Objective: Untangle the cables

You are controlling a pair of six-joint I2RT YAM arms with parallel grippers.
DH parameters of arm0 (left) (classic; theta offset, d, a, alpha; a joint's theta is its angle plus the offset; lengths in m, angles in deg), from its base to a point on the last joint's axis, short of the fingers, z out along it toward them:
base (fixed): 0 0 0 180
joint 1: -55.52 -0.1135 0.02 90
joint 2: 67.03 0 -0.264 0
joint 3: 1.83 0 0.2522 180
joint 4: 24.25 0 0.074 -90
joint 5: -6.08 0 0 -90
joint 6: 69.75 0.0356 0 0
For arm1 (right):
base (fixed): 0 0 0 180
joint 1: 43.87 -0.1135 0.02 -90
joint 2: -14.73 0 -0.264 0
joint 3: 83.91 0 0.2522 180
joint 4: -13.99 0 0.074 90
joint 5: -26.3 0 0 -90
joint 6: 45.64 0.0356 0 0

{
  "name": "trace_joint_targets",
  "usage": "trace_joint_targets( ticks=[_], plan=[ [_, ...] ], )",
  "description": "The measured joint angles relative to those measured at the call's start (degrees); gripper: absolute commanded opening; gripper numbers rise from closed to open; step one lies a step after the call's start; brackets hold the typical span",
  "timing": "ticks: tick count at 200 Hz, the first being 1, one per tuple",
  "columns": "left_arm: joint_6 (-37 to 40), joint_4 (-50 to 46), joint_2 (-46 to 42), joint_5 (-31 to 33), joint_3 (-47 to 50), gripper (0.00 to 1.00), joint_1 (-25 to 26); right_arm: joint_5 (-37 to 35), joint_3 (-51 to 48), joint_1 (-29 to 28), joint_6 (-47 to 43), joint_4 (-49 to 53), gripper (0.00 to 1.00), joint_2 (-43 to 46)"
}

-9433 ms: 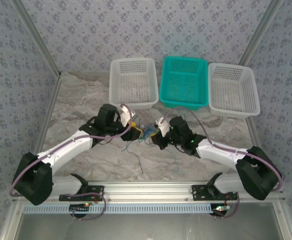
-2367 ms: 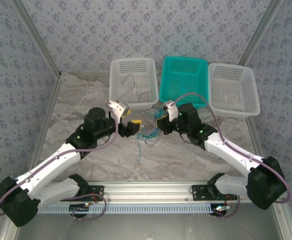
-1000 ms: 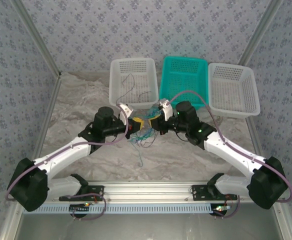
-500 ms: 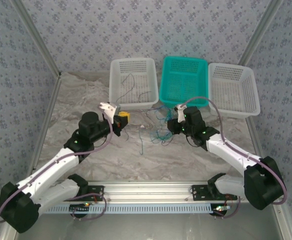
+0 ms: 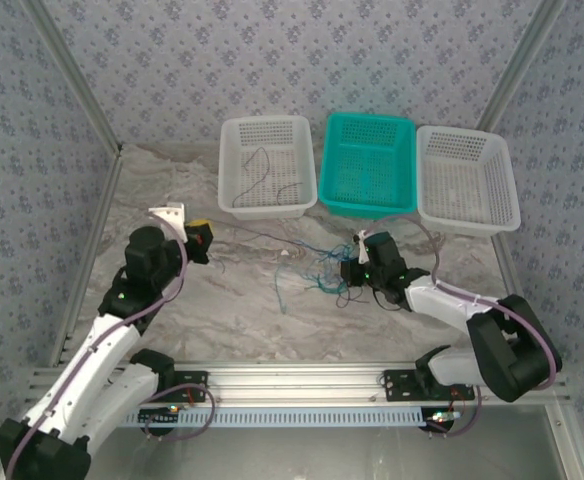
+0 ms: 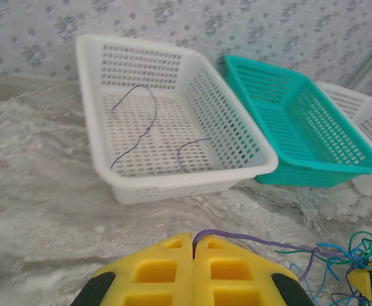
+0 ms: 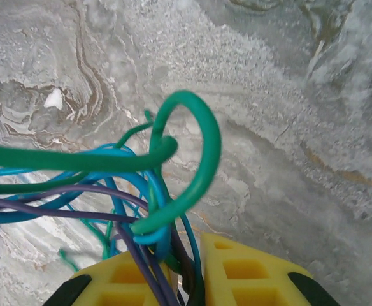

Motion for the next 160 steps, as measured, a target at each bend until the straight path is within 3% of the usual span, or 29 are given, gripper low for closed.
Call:
trace_joint_targets(
  ticks=[71,125,160],
  plan=[
    [-0.46,-8.50,-0.90,-1.38,-3.61,0.00,-7.02,-6.27,0.66,-0.07,4.15,-0.74,0.22,-5.95],
    [3.52,-20.63,1.60,-5.44,-18.05,0.00,-18.29,-7.74,1.40,-0.39,6.16,-1.84,0.22,-6.01],
    [4.50,-24.94,5.49,-8.41,-21.35,0.00,-24.50,-7.61,1.64,-0.63,6.86,-3.04,0.23,-5.75]
  ],
)
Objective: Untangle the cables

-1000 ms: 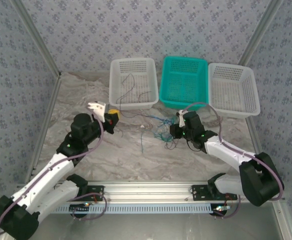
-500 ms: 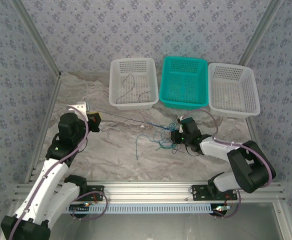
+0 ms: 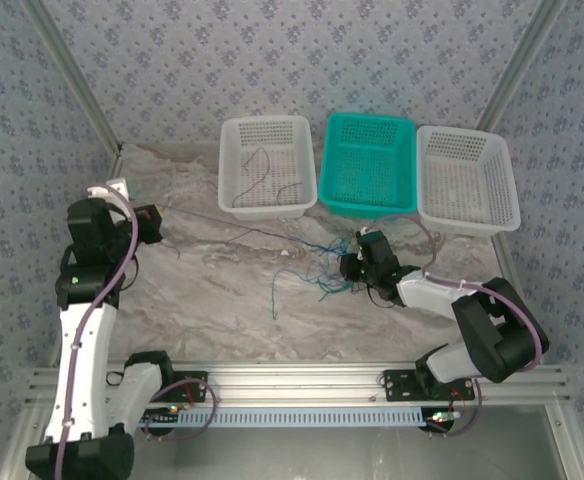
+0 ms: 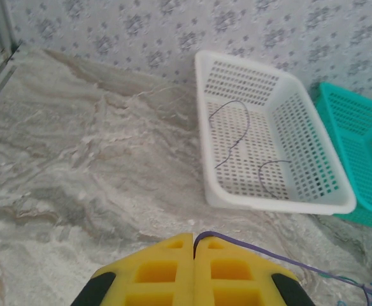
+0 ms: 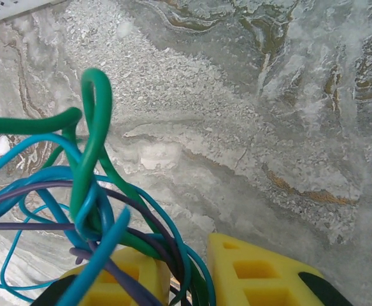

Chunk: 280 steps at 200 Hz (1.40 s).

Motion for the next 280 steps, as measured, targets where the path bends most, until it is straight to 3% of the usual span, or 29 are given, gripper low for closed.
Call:
trace_joint_targets(
  ticks=[16,29,45,69,86,95,124,148,184,218,232,259,280],
  plan=[
    [0.04,0.13,0.68,-2.93,-0.09,0.00,-1.95,-0.04,-0.04,-0.31,0.15,0.09,0.30,0.61],
    [-0.68,2.60,0.92,-6.93,-0.09,0.00,-2.82,-0.59,-0.35,-1.05,-0.28,0.52,0.50,1.22],
    [-1.79,9.55,1.55,-11.43,-0.04,0.00,-2.45,-0.81,-1.81,-2.95,-3.76,1.70,0.66,2.29],
    [-0.48,15.45,2.32,-13.16,1.03,0.00,6.56,0.92,-2.73,-9.18,-8.72,4.24,0.81,6.58],
    [0.87,16.70,2.40,-12.96,3.19,0.00,13.00,2.54,-2.73,-12.17,-12.41,5.16,0.98,12.37],
    [1.29,16.85,2.51,-12.90,4.28,0.00,14.82,2.95,-2.71,-12.66,-13.57,5.29,1.00,15.87],
    [1.84,16.90,3.02,-11.56,6.16,0.00,17.88,4.70,-2.32,-12.98,-18.23,5.33,1.00,24.68],
    [1.84,17.38,2.93,-11.37,6.21,0.00,19.67,6.71,0.76,-13.40,-22.38,3.30,1.00,23.78],
    [1.79,18.05,2.75,-10.93,6.16,0.00,22.32,8.81,13.03,-15.06,-28.50,-3.39,0.98,7.96],
    [1.73,17.29,1.11,-10.73,4.48,0.00,23.50,3.23,25.94,-17.29,-31.54,-7.43,0.91,-9.33],
    [1.51,16.70,-0.26,-10.71,3.19,0.00,24.15,1.16,28.28,-17.84,-32.44,-9.53,0.82,-14.71],
    [1.33,15.10,-4.17,-9.33,0.68,0.00,24.68,-2.21,30.82,-18.12,-33.73,-10.32,0.46,-22.91],
    [1.38,13.40,-7.28,-7.04,-1.18,0.00,24.74,-4.81,31.15,-18.05,-33.00,-9.81,0.27,-25.53]
  ],
)
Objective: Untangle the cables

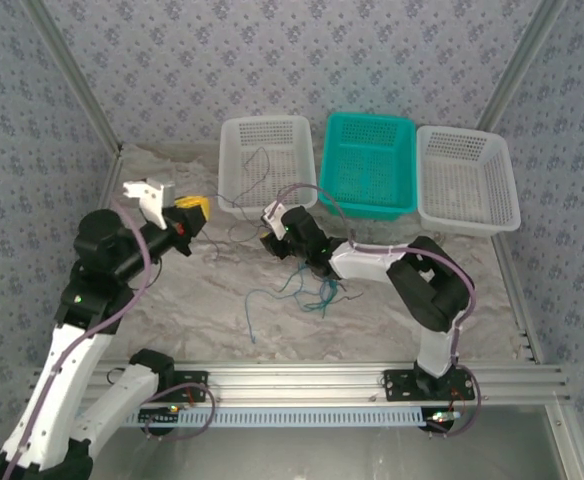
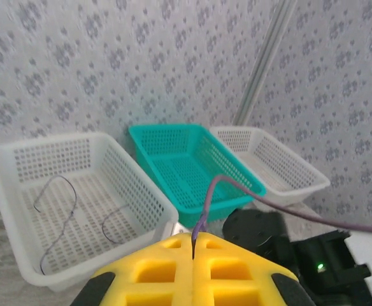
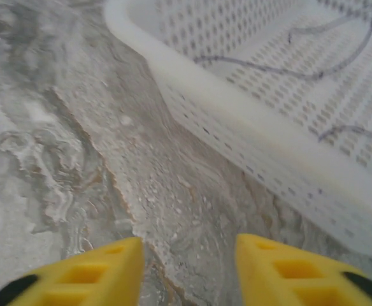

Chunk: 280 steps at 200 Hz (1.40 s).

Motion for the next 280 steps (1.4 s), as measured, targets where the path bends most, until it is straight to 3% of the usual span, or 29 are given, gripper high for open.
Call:
trace_joint_targets(
  ticks=[29,96,123,146,174,197,217,233,252,280],
  plan=[
    [0.22,-2.97,-3.43,5.79,-2.10,0.00,0.02,-1.66,-0.92,0.79,2.21,0.24,0.05,0.20],
    [4.63,-17.92,-2.05,30.60,-4.50,0.00,-0.07,-2.89,-11.37,3.23,10.91,-0.09,0.09,7.63],
    [7.69,-19.04,-0.39,35.15,-5.73,0.00,-6.71,-3.87,-16.50,6.51,15.19,0.92,0.12,10.54],
    [7.37,-18.82,0.98,31.80,-6.84,0.00,-19.52,-4.96,-21.64,11.26,19.91,2.54,0.12,12.41],
    [3.69,-17.38,0.90,21.55,-5.84,0.00,-34.73,-5.25,-26.60,14.80,25.00,3.87,0.12,15.56],
    [-0.07,-11.80,0.83,9.60,-1.55,0.00,-38.62,-4.39,-28.33,14.14,25.68,4.20,0.12,18.58],
    [-4.13,-3.39,0.98,-4.17,4.98,0.07,-37.66,-2.73,-27.63,11.72,24.46,4.44,0.11,20.17],
    [-4.72,0.55,1.36,-9.99,9.27,0.17,-31.98,-1.68,-26.25,10.47,23.52,5.01,0.11,20.68],
    [-2.27,1.31,1.38,-10.97,12.92,0.26,-20.63,-0.70,-24.26,10.38,22.69,5.95,0.11,20.81],
    [1.86,2.25,1.55,-6.93,17.29,0.26,-4.68,1.42,-22.47,10.47,21.29,7.52,0.11,21.66]
  ],
)
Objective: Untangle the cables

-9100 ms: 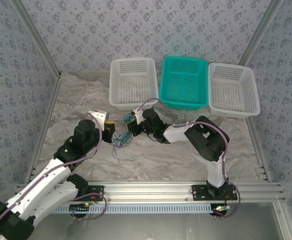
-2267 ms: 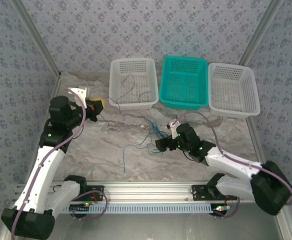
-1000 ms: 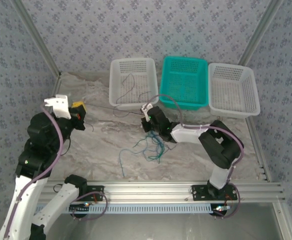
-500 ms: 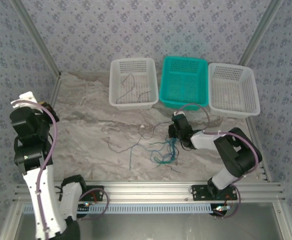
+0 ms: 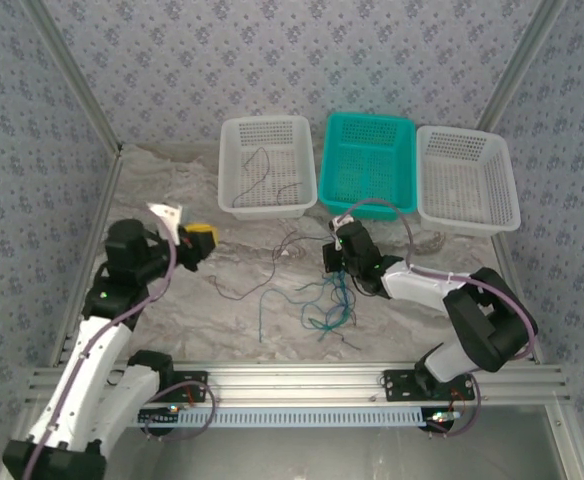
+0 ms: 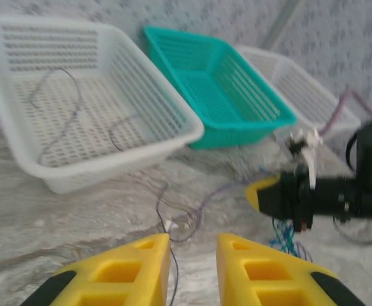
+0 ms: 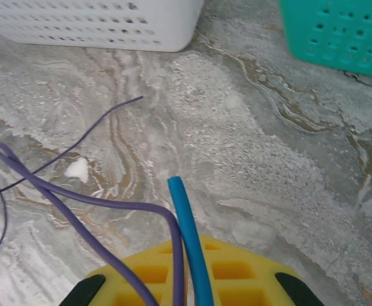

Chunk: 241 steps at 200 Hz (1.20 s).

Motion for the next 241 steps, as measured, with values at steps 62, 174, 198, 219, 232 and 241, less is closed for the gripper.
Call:
trace_joint_targets(
  ticks=[62,174,198,219,232,241],
  plan=[
    [2.86,7.08,18.12,15.32,4.92,0.26,15.13,4.00,1.75,-0.68,-2.64,2.05,0.13,1.90],
    [2.54,28.11,47.43,13.70,1.07,0.29,15.56,6.08,2.36,-1.18,-3.89,4.59,0.13,2.99],
    [4.15,30.03,47.80,11.02,0.83,0.33,15.56,6.60,2.36,-1.29,-4.09,4.63,0.13,3.17],
    [5.42,30.67,49.16,8.55,-0.31,0.38,15.56,6.80,2.43,-1.38,-4.28,4.63,0.13,3.23],
    [6.32,30.93,50.51,6.38,-1.40,0.43,15.56,6.88,2.45,-1.38,-4.28,4.66,0.13,3.26],
    [7.15,30.91,51.47,4.52,-2.16,0.44,15.56,6.99,2.47,-1.38,-4.31,4.70,0.13,3.26]
  ],
)
